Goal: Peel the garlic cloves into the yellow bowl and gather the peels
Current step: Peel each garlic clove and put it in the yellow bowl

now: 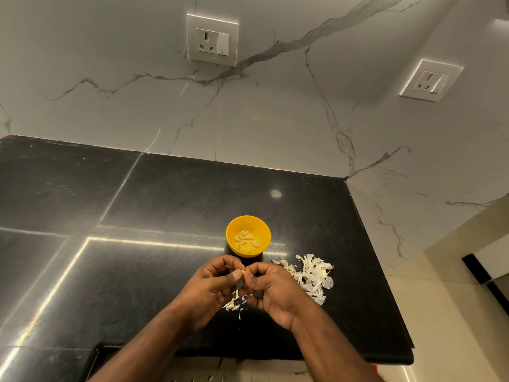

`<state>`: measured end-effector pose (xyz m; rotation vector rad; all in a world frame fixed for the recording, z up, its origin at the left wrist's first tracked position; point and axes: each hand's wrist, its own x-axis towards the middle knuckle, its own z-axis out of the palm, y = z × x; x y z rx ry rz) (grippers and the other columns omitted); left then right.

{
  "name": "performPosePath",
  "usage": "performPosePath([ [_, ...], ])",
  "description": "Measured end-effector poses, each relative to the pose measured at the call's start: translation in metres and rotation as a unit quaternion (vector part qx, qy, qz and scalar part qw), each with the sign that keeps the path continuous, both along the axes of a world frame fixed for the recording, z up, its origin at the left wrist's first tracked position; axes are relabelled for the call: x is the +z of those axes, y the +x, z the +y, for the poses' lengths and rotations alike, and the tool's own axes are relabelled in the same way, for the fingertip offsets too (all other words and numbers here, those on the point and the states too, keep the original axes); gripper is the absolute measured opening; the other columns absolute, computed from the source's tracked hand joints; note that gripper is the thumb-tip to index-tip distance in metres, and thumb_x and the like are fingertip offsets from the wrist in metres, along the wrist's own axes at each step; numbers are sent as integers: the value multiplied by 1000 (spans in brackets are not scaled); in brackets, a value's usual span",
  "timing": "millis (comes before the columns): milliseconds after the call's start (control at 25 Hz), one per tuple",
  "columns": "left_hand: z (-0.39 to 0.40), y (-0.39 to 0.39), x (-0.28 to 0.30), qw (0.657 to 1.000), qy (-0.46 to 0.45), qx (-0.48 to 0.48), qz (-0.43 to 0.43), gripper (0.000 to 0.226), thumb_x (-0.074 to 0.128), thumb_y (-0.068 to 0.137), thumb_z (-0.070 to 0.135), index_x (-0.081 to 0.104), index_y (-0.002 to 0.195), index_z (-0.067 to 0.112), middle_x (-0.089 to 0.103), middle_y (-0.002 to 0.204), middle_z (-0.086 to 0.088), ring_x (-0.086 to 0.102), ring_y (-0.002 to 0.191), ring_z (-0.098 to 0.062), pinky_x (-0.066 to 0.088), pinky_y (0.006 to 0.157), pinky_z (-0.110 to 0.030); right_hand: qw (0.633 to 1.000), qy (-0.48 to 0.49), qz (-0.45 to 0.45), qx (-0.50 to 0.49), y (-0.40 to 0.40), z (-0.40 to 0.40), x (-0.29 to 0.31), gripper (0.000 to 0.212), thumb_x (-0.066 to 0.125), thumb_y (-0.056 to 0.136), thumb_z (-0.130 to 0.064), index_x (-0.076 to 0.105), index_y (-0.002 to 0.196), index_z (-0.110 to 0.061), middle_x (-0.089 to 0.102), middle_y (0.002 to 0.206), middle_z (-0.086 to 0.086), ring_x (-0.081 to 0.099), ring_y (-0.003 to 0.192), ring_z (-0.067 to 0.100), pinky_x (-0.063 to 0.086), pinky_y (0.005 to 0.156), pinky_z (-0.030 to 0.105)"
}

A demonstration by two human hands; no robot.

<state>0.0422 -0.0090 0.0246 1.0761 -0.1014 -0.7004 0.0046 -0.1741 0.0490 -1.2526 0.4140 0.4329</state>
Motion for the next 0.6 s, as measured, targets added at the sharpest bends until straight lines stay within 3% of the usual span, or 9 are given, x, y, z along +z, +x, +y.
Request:
performPosePath([
  [120,-2,2,-4,1000,-2,11,16,11,61,89,4,64,98,1,67,85,-15,65,74,-27,54,62,-30,1000,-2,2,-18,-1,2,-6,10,62,94,-7,68,87,-11,68,78,5,66,69,16,47,62,27],
  [200,-3,5,-13,998,46,42,1,11,70,87,12,69,95,4,63,88,-19,53,78,-34,45,63,-32,993,-99,-49,-50,1,5,-11,11,66,93,-7,70,83,-9,68,73,3,63,65,13,47,59,26],
  [280,-6,5,-18,994,82,70,-12,11,76,84,18,73,90,9,60,87,-20,46,79,-32,37,63,-36,958,-246,-134,-67,4,8,-16,10,69,91,-9,72,82,-8,69,70,-1,61,62,9,49,60,26],
  [400,-13,4,-15,994,73,82,27,14,60,94,9,70,85,9,57,73,-11,39,57,-18,32,53,-26,900,-374,-214,-70,4,12,-19,8,72,88,-12,72,81,-15,71,76,-3,63,68,6,54,68,28],
  [480,-13,4,-11,994,49,74,58,17,54,95,5,68,85,9,55,71,-7,37,56,-11,29,49,-23,910,-345,-215,-78,3,14,-20,10,70,89,-9,70,80,-13,70,76,0,62,67,8,53,66,28],
  [600,-5,8,-10,997,29,50,51,10,61,90,5,69,88,11,55,75,-9,41,64,-18,32,58,-29,974,-180,-125,-62,5,13,-11,12,64,93,-3,68,82,-5,66,72,8,58,61,13,47,58,25],
])
